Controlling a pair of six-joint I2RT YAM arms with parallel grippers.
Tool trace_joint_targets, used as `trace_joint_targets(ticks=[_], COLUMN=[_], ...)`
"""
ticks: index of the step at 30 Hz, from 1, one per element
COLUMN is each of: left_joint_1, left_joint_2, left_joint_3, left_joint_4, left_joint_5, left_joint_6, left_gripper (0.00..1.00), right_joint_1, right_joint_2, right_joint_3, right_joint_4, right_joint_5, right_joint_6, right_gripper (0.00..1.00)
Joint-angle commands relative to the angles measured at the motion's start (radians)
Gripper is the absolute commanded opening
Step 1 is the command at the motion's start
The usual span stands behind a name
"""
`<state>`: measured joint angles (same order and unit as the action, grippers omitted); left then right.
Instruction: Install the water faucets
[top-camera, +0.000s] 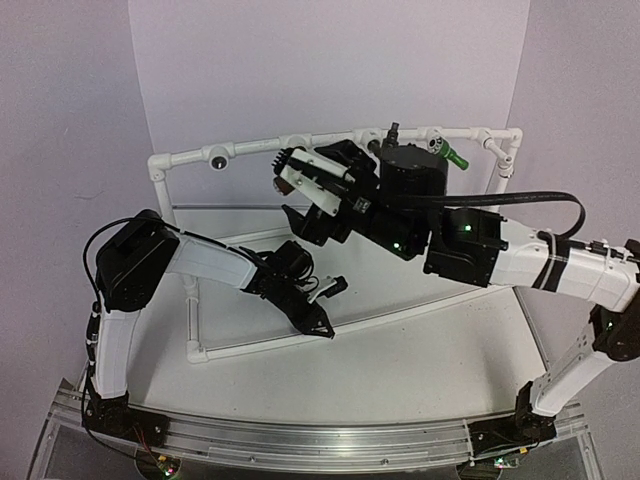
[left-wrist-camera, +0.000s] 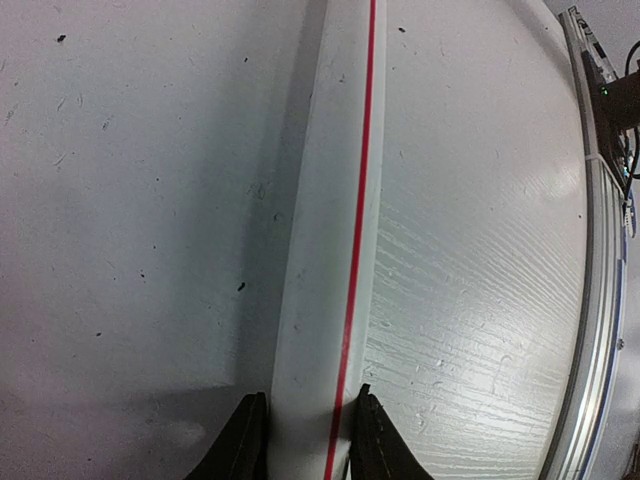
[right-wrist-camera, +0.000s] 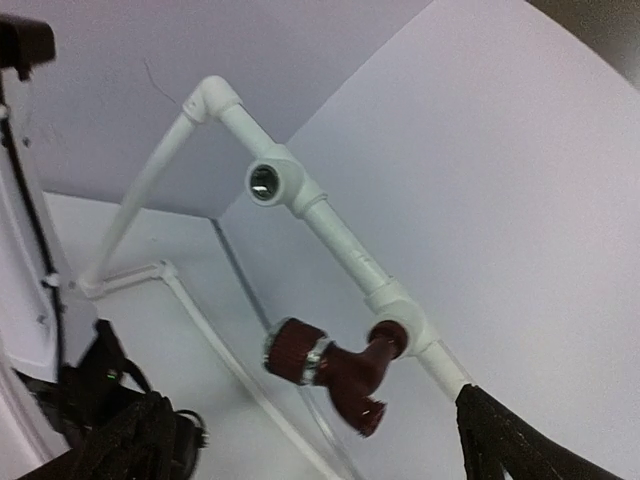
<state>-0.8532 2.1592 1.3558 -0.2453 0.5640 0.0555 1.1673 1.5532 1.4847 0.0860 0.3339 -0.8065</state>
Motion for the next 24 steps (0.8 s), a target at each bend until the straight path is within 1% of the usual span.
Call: trace_joint_targets(ticks=[1, 3, 5, 7, 11, 12, 14, 16, 18, 21, 24], left_joint_1=[-0.022, -0.023, -0.023, -0.023, -0.023, -0.023, -0.022, -0.023, -0.023, -0.023, -0.023], left_joint_2=[0.178, 0.182, 0.185, 0.184, 0.180, 0.180, 0.177, 0.172, 0.168, 0.164, 0.162], left_joint_3=[-0.066, -0.063, -0.061, -0.060, -0.064, -0.065, -0.067, -0.068, -0.070, -0.072, -0.072], left_joint_4=[-0.174, -0.175, -0.176, -0.178, -0.179, -0.178, -0.178, -0.180, -0.180, -0.180, -0.181], left_joint_5=[-0.184, -0.183, -0.181, -0.179, -0.181, -0.181, -0.182, -0.182, -0.182, -0.181, -0.181], left_joint_6=[-0.078, -0.077, -0.077, -0.077, -0.075, -0.075, -0.075, -0.075, -0.075, -0.075, -0.077], left_gripper=[0.02, 0.02, 0.02, 0.02, 0.02, 0.02, 0.02, 0.02, 0.02, 0.02, 0.02], right_joint_1=[0.000, 0.000, -0.003, -0.005, -0.021, -0.027, -0.037, -0.048, -0.057, -0.064, -0.066], right_joint_2=[0.129, 0.203, 0.270, 0.317, 0.383, 0.402, 0.443, 0.470, 0.490, 0.511, 0.536], right_joint_3=[0.161, 0.214, 0.253, 0.275, 0.346, 0.363, 0.388, 0.407, 0.430, 0.460, 0.496], right_joint_4=[-0.017, 0.003, 0.077, 0.153, 0.183, 0.184, 0.184, 0.186, 0.187, 0.187, 0.188], right_joint_5=[0.301, 0.374, 0.429, 0.447, 0.460, 0.470, 0.500, 0.526, 0.527, 0.532, 0.529], right_joint_6=[-0.473, -0.602, -0.711, -0.788, -0.837, -0.850, -0.892, -0.922, -0.891, -0.809, -0.667], right_gripper=[0.98, 0.98, 0.98, 0.98, 0.98, 0.97, 0.91, 0.89, 0.81, 0.58, 0.47])
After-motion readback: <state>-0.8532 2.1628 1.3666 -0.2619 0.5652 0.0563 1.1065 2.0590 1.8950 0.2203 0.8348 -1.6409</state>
